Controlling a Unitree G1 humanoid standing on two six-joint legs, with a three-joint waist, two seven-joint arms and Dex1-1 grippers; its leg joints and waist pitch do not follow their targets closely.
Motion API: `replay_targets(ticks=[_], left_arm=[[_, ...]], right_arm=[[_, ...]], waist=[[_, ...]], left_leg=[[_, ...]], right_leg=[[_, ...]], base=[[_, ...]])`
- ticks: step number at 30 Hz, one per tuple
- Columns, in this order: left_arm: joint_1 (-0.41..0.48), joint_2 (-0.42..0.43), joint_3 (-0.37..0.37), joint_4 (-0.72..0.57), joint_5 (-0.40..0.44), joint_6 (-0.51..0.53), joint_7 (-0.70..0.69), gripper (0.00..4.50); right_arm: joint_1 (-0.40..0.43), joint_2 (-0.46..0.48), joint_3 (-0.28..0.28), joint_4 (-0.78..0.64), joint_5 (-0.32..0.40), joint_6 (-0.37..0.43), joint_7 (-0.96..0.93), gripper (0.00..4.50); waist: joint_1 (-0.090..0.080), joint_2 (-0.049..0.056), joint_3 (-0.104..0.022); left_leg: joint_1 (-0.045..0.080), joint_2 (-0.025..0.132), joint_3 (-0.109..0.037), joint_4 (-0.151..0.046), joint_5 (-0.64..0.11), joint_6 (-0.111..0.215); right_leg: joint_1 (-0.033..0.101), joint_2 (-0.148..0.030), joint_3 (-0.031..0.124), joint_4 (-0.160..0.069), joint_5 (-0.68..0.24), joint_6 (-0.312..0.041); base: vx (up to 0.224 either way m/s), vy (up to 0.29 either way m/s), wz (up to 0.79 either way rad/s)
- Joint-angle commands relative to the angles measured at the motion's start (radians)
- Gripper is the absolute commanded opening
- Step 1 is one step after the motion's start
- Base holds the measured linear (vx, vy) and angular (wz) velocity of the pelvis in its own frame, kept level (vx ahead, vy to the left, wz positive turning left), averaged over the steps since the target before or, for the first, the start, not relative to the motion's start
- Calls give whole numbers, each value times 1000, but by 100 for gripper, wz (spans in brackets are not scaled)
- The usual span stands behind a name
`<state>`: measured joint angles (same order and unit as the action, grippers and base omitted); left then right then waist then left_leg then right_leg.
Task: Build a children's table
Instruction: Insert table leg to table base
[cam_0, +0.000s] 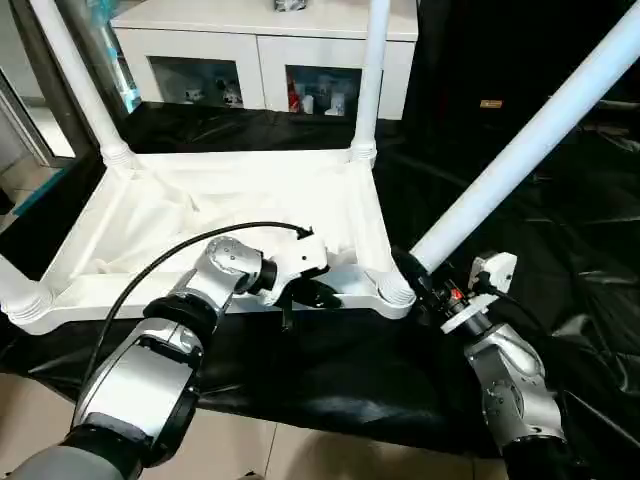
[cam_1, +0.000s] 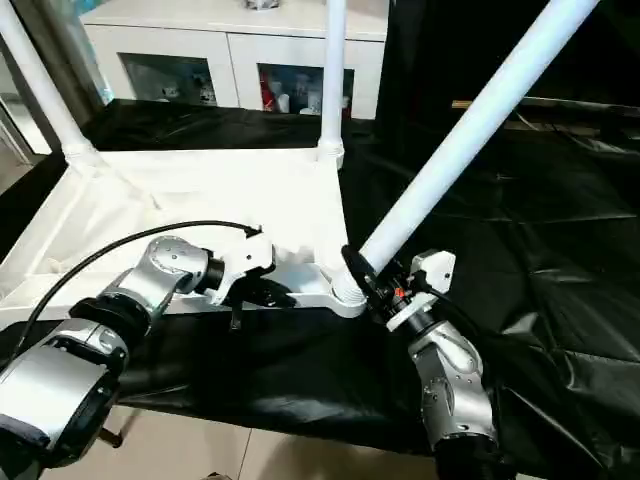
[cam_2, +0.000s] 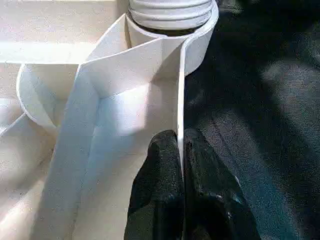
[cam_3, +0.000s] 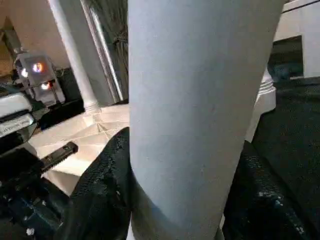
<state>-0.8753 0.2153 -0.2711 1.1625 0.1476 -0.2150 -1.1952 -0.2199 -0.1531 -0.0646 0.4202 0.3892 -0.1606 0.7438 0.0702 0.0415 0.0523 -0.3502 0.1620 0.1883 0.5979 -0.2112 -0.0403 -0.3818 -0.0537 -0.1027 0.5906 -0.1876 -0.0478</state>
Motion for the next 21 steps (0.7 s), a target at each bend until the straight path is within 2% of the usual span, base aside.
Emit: replay_targets(ticks=[1, 3, 5, 6, 7, 8, 10, 11, 12, 13, 14, 17, 19, 21], left_arm=[[-38, 28, 35, 5, -10, 1, 45, 0], [-37, 29, 31, 4, -7, -3, 43, 0], [-34, 29, 27, 2, -3, -8, 44, 0], [-33, 28, 26, 1, -2, -8, 44, 0], [-32, 28, 26, 1, -2, -8, 44, 0], [-31, 28, 26, 1, -2, -9, 45, 0], [-30, 28, 26, 0, -2, -10, 44, 0], [-28, 28, 26, 0, -1, -13, 43, 0], [-27, 28, 25, 1, -1, -15, 42, 0], [-25, 28, 24, 0, 0, -18, 37, 0], [-24, 28, 23, -1, 0, -20, 33, 0], [-20, 28, 19, -9, -2, -24, 4, 0], [-10, 30, 12, -25, -10, -27, -59, 0], [-1, 34, 1, -36, -11, -34, -106, 0]], right_arm=[[49, -42, 9, 74, -87, 62, -4, 188], [40, -63, 36, 74, -108, 73, 21, 188], [21, -93, 77, 69, -133, 96, 65, 188], [14, -103, 92, 63, -137, 111, 85, 188], [12, -107, 96, 61, -138, 116, 92, 188], [9, -113, 103, 57, -138, 123, 102, 188], [2, -123, 116, 52, -139, 140, 122, 188], [-7, -138, 135, 50, -143, 150, 141, 188], [-11, -147, 147, 50, -145, 152, 150, 188], [-17, -155, 156, 51, -144, 161, 163, 188], [-20, -159, 161, 51, -143, 166, 171, 188], [-28, -173, 176, 58, -143, 182, 208, 188], [-59, -190, 194, 121, -161, 174, 269, 188], [-95, -200, 208, 186, -184, 156, 307, 188]], waist=[[5, 1, -53], [6, 1, -53], [7, -12, -53], [7, -14, -52], [9, -10, -52], [7, -15, -52], [7, -13, -51], [7, -20, -52], [8, -17, -52], [8, -21, -52], [8, -18, -52], [9, -21, -53], [10, -16, -55], [6, -16, -56]], left_leg=[[1, 86, -43, -81, -202, 81], [0, 85, -42, -80, -199, 85], [-2, 82, -39, -77, -178, 99], [-3, 82, -40, -77, -175, 103], [-2, 82, -40, -76, -173, 105], [-2, 83, -39, -78, -178, 106], [-2, 83, -41, -78, -180, 105], [-1, 83, -40, -77, -176, 108], [-1, 82, -40, -77, -170, 108], [-1, 82, -38, -76, -165, 112], [-1, 82, -38, -76, -164, 113], [-3, 81, -38, -75, -152, 118], [-4, 82, -38, -74, -145, 119], [-9, 83, -36, -72, -139, 124]], right_leg=[[49, -130, 75, -95, -298, -177], [49, -132, 75, -96, -306, -173], [51, -130, 73, -97, -316, -165], [51, -130, 73, -96, -323, -163], [50, -130, 72, -99, -346, -153], [47, -127, 72, -99, -355, -148], [47, -130, 72, -100, -367, -147], [47, -130, 73, -100, -369, -145], [48, -130, 73, -99, -366, -146], [46, -128, 72, -100, -361, -143], [46, -129, 72, -99, -363, -143], [47, -128, 71, -98, -358, -139], [48, -128, 71, -96, -341, -144], [50, -125, 67, -91, -307, -162]], base=[[0, 0, 0], [0, 0, 0], [0, 0, 0], [0, 0, 0], [0, 0, 0], [0, 0, 0], [0, 0, 0], [0, 0, 0], [0, 0, 0], [0, 0, 0], [0, 0, 0], [0, 0, 0], [0, 0, 0], [0, 0, 0]])
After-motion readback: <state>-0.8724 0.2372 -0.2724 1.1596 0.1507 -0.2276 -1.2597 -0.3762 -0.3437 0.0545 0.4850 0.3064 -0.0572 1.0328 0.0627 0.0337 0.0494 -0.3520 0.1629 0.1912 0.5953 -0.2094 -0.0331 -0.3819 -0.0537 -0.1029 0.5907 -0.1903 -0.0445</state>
